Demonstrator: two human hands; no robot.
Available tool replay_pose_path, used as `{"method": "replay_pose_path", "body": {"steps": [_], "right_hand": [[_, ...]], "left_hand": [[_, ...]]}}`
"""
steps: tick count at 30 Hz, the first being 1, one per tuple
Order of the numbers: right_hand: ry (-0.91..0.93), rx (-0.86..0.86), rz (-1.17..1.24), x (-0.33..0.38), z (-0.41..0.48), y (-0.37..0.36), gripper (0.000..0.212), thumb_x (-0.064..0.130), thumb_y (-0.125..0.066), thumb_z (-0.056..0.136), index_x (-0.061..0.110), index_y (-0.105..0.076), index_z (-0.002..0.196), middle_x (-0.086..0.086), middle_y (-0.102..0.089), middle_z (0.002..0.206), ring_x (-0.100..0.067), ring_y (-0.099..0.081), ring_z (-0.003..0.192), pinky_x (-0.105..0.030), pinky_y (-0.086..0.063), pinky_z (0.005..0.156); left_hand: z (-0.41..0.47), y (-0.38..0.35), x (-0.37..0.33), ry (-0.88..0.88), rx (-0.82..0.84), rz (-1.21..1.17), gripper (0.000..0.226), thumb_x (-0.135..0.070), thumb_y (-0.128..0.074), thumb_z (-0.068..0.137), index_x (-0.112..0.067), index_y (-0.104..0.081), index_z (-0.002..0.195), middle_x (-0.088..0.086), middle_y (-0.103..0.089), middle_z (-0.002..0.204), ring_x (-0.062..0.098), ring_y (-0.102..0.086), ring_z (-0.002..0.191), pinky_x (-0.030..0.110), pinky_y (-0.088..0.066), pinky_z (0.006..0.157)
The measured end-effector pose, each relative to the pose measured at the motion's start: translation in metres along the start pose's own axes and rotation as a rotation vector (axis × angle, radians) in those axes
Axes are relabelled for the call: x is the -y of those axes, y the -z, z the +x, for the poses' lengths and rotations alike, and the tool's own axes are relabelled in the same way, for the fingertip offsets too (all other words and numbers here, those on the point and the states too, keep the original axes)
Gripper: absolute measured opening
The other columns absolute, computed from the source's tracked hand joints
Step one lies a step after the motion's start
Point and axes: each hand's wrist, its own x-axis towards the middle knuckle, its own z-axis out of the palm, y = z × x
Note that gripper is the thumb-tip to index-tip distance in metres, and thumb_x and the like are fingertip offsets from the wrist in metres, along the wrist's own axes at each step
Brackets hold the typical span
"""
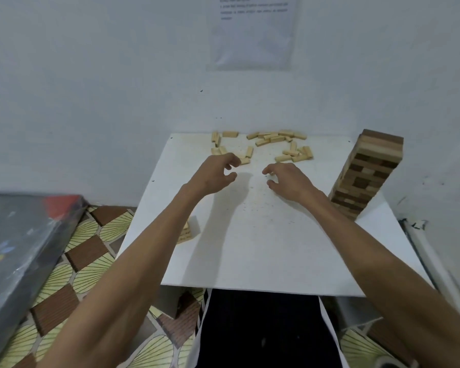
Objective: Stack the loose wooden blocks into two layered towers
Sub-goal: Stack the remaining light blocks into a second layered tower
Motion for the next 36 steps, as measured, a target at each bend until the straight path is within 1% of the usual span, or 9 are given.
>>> {"method": "replay_pose_path", "body": {"steps": [2,6,11,15,19,23,28,33,36], "right_hand": [[-0.047,0.005,-0.031,-0.006,0.010,-0.002,0.039,0.010,-0.056,0.100,0.017,-0.059,0.138,-0.006,-0.062,0.136,-0.025,-0.055,0.128,-0.043,-0.046,0.104],[-0.065,-0.002,-0.124,-0.012,0.029,-0.012,0.059,-0.011,-0.044,0.093,0.018,-0.054,0.143,-0.005,-0.058,0.139,-0.027,-0.049,0.131,-0.047,-0.042,0.105],[-0.047,-0.101,-0.176,-0.018,0.048,-0.023,0.061,-0.018,-0.044,0.090,0.012,-0.054,0.141,-0.010,-0.062,0.131,-0.031,-0.046,0.128,-0.042,-0.046,0.091],[-0.030,-0.125,-0.075,-0.020,0.058,-0.027,0.054,-0.013,-0.047,0.094,0.012,-0.055,0.141,-0.010,-0.068,0.121,-0.026,-0.048,0.124,-0.037,-0.047,0.080],[0.010,-0.141,0.038,-0.016,0.058,-0.027,0.042,0.006,-0.061,0.097,0.019,-0.058,0.137,0.000,-0.070,0.115,-0.023,-0.053,0.118,-0.042,-0.054,0.084],[-0.015,-0.119,0.096,-0.012,0.053,-0.027,0.050,0.017,-0.067,0.095,0.021,-0.052,0.143,0.002,-0.067,0.124,-0.024,-0.050,0.121,-0.046,-0.051,0.090],[-0.055,-0.095,0.072,-0.014,0.044,-0.026,0.058,0.003,-0.062,0.094,0.017,-0.046,0.148,-0.005,-0.062,0.126,-0.025,-0.053,0.119,-0.043,-0.051,0.091],[-0.058,-0.110,0.091,-0.006,0.025,-0.021,0.062,0.004,-0.063,0.092,0.018,-0.043,0.149,-0.003,-0.066,0.120,-0.023,-0.058,0.106,-0.044,-0.054,0.084],[-0.056,-0.117,0.094,0.001,0.010,-0.017,0.063,0.004,-0.063,0.092,0.019,-0.041,0.149,-0.001,-0.066,0.120,-0.022,-0.059,0.105,-0.044,-0.054,0.084]], "left_hand": [[0.019,-0.004,0.007,0.020,0.004,0.021,0.032,-0.011,-0.070,0.092,-0.011,-0.064,0.123,0.001,-0.070,0.119,0.019,-0.064,0.105,0.038,-0.053,0.094],[0.058,-0.010,0.022,0.092,0.034,0.069,0.047,-0.016,-0.077,0.087,-0.014,-0.059,0.131,0.002,-0.069,0.123,0.022,-0.063,0.113,0.044,-0.053,0.097],[0.090,-0.021,0.032,0.097,0.091,0.177,0.058,-0.022,-0.077,0.086,-0.018,-0.051,0.138,-0.001,-0.065,0.133,0.021,-0.059,0.120,0.045,-0.053,0.094],[0.101,-0.028,0.038,0.097,0.114,0.246,0.057,-0.018,-0.073,0.089,-0.017,-0.048,0.140,0.000,-0.061,0.138,0.022,-0.057,0.122,0.043,-0.054,0.091],[0.101,-0.032,0.041,0.090,0.115,0.226,0.057,-0.017,-0.073,0.089,-0.015,-0.048,0.140,0.001,-0.065,0.131,0.024,-0.060,0.117,0.042,-0.054,0.092],[0.099,-0.032,0.040,0.012,0.153,0.277,0.048,-0.017,-0.071,0.092,-0.015,-0.052,0.136,0.003,-0.067,0.119,0.024,-0.061,0.108,0.039,-0.054,0.086],[0.090,-0.031,0.034,0.076,0.168,0.216,0.039,-0.023,-0.070,0.095,-0.015,-0.057,0.131,0.004,-0.069,0.117,0.020,-0.062,0.099,0.041,-0.057,0.088],[0.074,-0.032,0.016,0.049,0.143,0.228,0.044,-0.010,-0.069,0.090,-0.013,-0.052,0.130,0.004,-0.067,0.116,0.022,-0.061,0.102,0.036,-0.054,0.080],[0.062,-0.029,0.001,0.037,0.176,0.216,0.050,-0.006,-0.070,0.085,-0.012,-0.050,0.130,0.004,-0.066,0.115,0.024,-0.058,0.104,0.038,-0.053,0.082]]}}
